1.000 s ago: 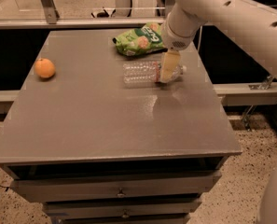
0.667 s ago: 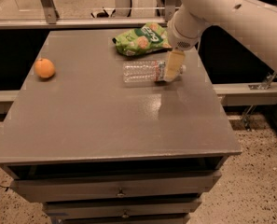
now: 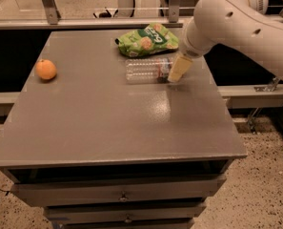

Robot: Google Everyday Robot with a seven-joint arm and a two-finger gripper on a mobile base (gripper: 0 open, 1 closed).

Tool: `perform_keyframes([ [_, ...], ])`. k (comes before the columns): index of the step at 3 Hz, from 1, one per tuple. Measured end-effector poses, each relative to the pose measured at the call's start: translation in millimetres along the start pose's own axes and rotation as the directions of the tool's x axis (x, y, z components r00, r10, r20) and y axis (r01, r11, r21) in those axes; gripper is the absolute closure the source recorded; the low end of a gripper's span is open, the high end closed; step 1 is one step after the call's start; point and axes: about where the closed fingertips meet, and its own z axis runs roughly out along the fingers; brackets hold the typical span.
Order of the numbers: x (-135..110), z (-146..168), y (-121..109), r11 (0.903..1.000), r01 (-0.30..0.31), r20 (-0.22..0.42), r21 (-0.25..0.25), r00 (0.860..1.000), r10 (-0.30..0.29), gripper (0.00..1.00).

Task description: Move water bottle near green rice chip bag

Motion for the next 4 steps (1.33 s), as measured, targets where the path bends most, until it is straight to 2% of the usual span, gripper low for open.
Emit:
perform_keyframes([
  [1,3,5,-9,0.9945,-0.07,0.028,0.077,0.997,0.068,0.0],
  [2,5,9,-22,0.9838,-0.121,0.056,0.132,0.992,0.115,0.0],
  [3,8,12,-42,0.968,-0.165,0.079,0.189,0.985,0.153,0.0],
  [4,11,13,-50,0.9604,-0.183,0.086,0.21,0.982,0.168,0.0],
])
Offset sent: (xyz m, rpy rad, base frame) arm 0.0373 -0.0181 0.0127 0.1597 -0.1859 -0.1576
